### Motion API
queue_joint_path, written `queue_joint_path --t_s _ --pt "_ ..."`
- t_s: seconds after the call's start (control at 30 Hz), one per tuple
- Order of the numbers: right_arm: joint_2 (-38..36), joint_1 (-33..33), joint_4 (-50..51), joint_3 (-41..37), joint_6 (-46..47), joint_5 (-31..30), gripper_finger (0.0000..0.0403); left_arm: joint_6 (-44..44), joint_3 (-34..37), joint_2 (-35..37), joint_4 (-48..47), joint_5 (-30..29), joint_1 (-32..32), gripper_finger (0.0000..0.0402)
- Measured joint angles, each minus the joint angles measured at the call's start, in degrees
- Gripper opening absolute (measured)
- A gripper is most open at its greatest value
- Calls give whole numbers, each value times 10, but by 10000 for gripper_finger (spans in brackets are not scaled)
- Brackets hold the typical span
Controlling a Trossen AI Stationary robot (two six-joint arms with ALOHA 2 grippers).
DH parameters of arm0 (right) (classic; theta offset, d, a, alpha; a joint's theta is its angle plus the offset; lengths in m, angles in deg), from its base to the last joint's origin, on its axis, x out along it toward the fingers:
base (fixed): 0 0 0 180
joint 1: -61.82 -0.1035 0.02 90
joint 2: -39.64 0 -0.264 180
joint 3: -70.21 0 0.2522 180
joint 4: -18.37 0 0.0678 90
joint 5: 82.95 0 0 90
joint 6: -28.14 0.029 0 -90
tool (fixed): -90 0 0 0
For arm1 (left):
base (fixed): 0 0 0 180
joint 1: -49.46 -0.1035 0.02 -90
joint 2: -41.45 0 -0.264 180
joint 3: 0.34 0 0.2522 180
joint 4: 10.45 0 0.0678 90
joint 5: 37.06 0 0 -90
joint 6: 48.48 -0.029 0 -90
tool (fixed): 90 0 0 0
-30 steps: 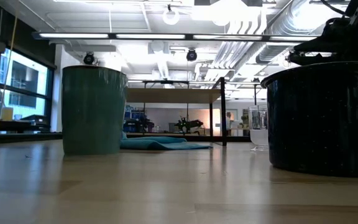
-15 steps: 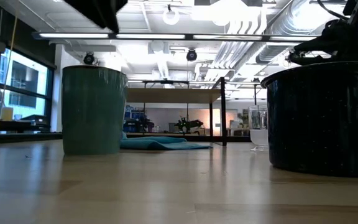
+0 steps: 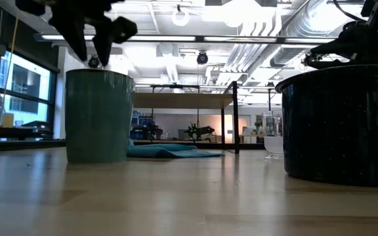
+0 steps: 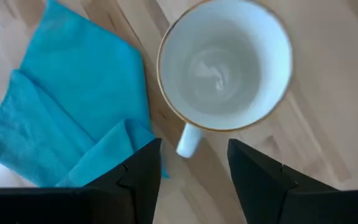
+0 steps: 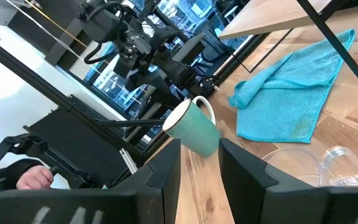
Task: Stack small to large cups/mugs on shelf
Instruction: Put the light blue mug on the shelf
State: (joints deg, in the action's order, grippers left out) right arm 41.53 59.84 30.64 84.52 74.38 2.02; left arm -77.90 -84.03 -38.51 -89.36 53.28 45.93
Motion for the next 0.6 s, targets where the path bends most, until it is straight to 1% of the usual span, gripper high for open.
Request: queue_joint_path --t_s 0.23,0.37,0.6 --pt "7 0 0 0 0 -1 101 -31 0 -38 -10 -9 0 170" --pt "7 0 0 0 -1 -2 101 -48 8 -59 -11 -35 0 170" --pt "7 0 0 0 -2 0 101 -51 27 -80 2 -45 0 170"
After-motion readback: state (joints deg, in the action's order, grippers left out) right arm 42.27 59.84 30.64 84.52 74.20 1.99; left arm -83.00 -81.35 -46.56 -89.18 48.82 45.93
